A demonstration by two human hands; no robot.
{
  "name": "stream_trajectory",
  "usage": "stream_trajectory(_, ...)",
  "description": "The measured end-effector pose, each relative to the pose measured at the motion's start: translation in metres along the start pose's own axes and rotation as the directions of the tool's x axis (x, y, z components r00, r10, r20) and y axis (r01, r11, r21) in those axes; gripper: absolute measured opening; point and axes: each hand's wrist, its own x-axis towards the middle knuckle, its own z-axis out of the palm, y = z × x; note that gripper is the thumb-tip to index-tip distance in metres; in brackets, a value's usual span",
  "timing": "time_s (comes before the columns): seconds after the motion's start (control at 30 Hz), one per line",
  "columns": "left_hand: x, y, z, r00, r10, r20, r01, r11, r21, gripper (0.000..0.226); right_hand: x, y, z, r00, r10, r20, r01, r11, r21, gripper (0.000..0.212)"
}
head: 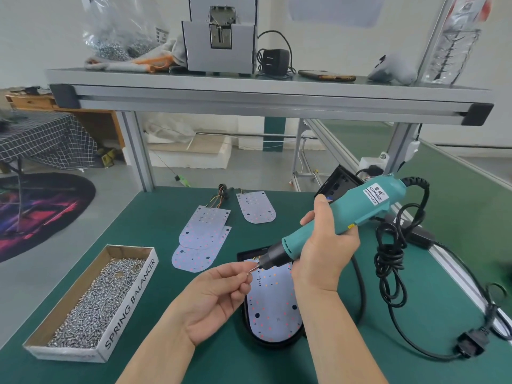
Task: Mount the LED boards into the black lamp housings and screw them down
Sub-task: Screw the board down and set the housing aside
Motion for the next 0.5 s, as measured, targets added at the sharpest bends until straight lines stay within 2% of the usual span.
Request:
stream_trajectory(0.13,-0.0012,0.0008,0.0013,1.0,0.011,0.02,-0.011,1.0,-0.004,0.01,-0.0006,0.0019,-0.0017,1.0,0.012,-0.007,-0.012,1.0,0.012,0.021)
stream_trajectory(0.5,-0.0017,0.001,0.0026,1.0,0.028,-0.005,-0.028,1.0,0.0,0.01,-0.0025,0.0014,-0.0021,1.0,-0.018,0.019,0.018,1.0,0.008,0.02)
